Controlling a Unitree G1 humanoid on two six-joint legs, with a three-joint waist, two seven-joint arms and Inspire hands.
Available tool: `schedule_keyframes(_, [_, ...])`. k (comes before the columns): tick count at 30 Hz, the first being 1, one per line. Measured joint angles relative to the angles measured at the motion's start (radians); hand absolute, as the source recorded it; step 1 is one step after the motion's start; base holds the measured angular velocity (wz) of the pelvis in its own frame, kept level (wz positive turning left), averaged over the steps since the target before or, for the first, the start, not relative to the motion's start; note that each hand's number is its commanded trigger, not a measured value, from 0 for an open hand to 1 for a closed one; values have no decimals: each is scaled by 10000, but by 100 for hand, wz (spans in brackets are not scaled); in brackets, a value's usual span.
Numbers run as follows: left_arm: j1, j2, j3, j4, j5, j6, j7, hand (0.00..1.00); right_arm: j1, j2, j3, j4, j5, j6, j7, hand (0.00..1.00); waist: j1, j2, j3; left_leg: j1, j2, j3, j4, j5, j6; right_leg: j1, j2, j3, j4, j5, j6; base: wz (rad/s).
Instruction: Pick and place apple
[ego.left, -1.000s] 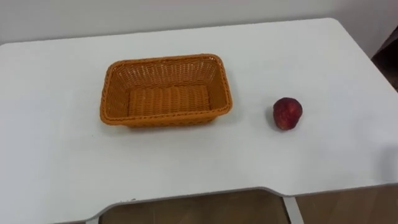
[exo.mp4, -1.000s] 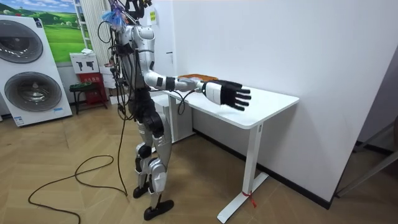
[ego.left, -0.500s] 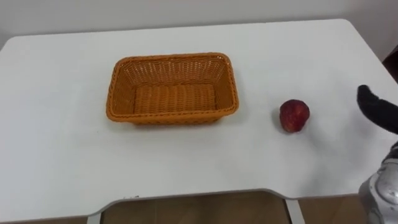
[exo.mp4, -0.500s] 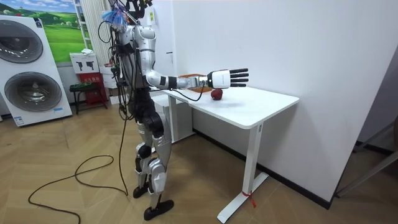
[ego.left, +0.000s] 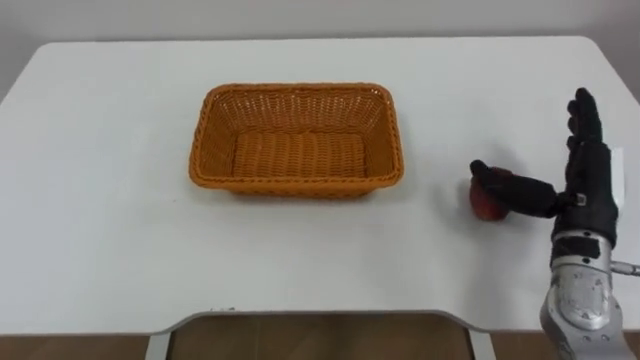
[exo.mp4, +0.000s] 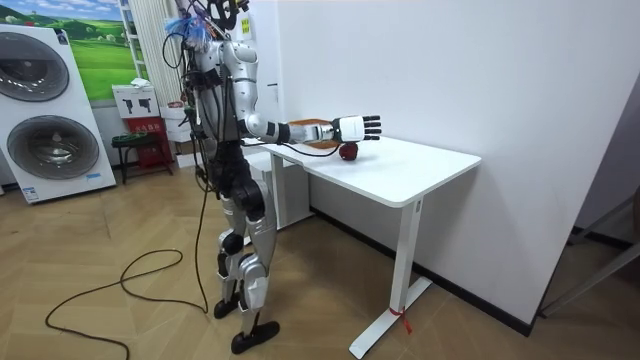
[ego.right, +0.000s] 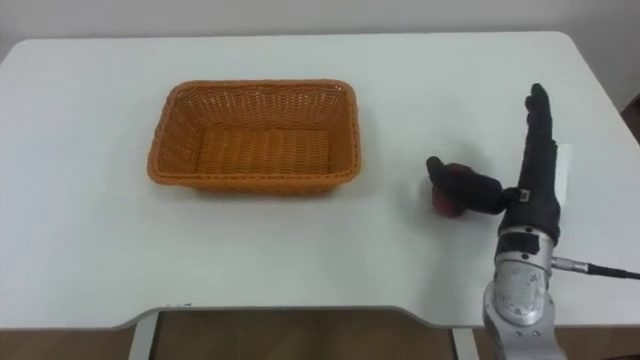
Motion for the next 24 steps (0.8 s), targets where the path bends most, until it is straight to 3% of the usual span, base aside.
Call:
schedule_keyframes(11, [-51,33,29,-37,24,5,23,0,8,4,286,1797,-137,286,1479,0,-29,-96,-13,171,-9,-135,-23,1,-4,312,-18,-196,-184,2,-1,3])
schedule_keyframes(14, [-52,40,105,-70,71,14,17,0,-176,1,249,2074,-216,286,1688,0,-39,-137,-57,173,-11,-141,-12,3,-8,337,-15,-214,-181,4,-4,0])
schedule_keyframes(20, [-30,88,206,-71,192,44,-3,0,-530,3,75,3332,-573,-132,2051,0,-70,-209,-97,299,-13,-210,19,3,-9,565,-18,-294,-180,15,-17,4])
schedule_keyframes(21, [-42,87,255,-71,193,43,-8,0,-568,7,-42,3541,-571,-237,2191,59,-69,-234,-88,340,-12,-271,23,2,-10,642,-22,-349,-187,15,-16,15])
schedule_keyframes(22, [-68,87,294,-33,195,37,-16,0,-613,6,-121,3732,-549,-335,2266,83,-69,-245,-86,371,-11,-367,19,1,-11,672,-32,-423,-186,15,-16,16])
schedule_keyframes(23, [-82,87,316,-21,195,37,-15,0,-650,6,-158,3860,-546,-408,2305,100,-69,-250,-83,379,-11,-393,18,0,-11,667,-36,-464,-187,15,-16,12])
schedule_keyframes(24, [-41,87,364,-16,212,36,-15,0,-692,6,-257,4001,-562,-492,2370,100,-62,-248,-84,377,-2,-410,20,-1,-11,674,-39,-478,-187,15,-16,6])
